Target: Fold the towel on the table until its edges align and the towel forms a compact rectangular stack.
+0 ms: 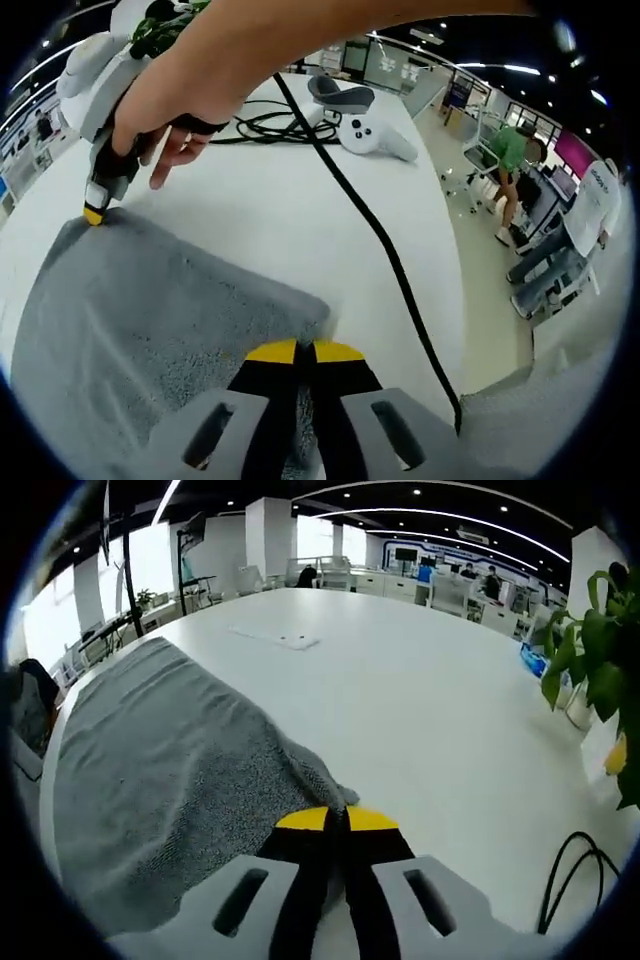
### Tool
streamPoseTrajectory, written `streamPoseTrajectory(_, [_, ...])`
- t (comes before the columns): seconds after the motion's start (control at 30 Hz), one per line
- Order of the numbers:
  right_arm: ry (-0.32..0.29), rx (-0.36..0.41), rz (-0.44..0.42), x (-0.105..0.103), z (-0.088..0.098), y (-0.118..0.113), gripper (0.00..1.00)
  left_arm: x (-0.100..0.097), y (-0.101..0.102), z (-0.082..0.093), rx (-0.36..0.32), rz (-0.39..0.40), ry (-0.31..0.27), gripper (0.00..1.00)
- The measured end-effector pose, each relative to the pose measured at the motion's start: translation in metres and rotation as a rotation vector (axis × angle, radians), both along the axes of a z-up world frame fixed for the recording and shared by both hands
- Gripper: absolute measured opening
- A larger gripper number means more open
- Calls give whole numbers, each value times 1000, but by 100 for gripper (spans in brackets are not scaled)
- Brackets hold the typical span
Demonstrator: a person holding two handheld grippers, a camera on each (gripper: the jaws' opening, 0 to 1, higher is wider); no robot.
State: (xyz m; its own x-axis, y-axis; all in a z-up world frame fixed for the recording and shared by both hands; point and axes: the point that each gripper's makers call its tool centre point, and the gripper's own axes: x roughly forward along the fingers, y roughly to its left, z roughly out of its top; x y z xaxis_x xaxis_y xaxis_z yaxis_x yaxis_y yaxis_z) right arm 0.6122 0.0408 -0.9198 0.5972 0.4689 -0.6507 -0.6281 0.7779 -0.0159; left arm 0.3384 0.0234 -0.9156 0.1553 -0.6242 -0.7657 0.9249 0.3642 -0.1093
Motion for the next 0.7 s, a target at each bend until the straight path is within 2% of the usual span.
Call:
streamPoseTrajectory(0.17, [6,-24,-14,-7,2,-19,1,-9,-19,0,-10,-27,-16,2])
streamPoseTrajectory(0.23, [10,-34,-31,-12,3,-27,1,-11,-27,2,-49,31,49,2])
streamPoseTrajectory(0.27, [7,-18,-58,-13,6,-33,1,-10,-29,3,-64,46,61,2])
streamPoseTrajectory(0.33, [6,-10,-79,-15,10,-40,1,-9,-31,7,-65,44,49,2])
streamPoseTrajectory(0.37, [8,-4,-95,-15,11,-44,1,-9,-33,11,-83,42,35,2])
streamPoseTrajectory(0.47, [-2,-9,-98,-16,16,-50,0,-8,-38,22,-126,69,42,2])
streamPoseTrajectory(0.6, [-30,-37,-81,-19,33,-53,0,-4,-45,33,-173,105,57,2])
streamPoseTrajectory(0.7, [-62,-27,-103,-20,55,-57,0,0,-53,45,-191,108,30,2])
